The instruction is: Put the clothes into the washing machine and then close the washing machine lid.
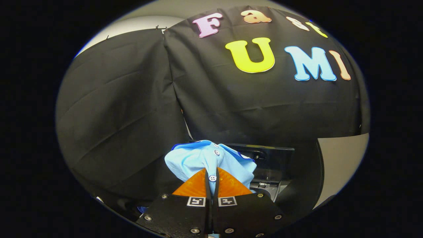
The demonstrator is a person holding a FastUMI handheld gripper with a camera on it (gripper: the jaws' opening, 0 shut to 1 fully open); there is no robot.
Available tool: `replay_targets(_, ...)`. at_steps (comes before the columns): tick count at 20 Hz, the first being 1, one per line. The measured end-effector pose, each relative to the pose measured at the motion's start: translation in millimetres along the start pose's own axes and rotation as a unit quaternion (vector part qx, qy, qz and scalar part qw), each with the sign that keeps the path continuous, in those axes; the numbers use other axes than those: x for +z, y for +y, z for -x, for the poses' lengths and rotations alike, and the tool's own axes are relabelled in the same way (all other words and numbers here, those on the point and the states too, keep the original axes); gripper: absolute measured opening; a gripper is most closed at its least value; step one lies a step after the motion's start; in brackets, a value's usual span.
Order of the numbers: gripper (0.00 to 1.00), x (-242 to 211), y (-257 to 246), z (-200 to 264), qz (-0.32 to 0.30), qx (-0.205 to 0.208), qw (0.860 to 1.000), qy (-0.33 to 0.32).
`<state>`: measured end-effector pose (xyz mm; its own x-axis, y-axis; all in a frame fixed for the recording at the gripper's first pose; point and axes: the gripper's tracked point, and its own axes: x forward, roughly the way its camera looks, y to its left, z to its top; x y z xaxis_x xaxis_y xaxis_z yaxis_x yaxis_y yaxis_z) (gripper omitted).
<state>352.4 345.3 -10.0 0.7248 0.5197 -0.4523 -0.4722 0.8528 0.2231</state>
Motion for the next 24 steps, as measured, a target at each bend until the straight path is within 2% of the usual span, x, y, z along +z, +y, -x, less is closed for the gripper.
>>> replay_targets(5,0.00,-32,11,-30,-0.004,0.000,1.000,0.012)
replay_targets(9,0.00,-55,-4,-52,0.015,-0.037,0.999,0.022)
replay_targets(14,0.01,-84,-25,-77,-0.003,-0.073,0.997,0.039)
replay_targets(24,0.05,-153,-43,-110,-0.019,-0.123,0.987,0.099)
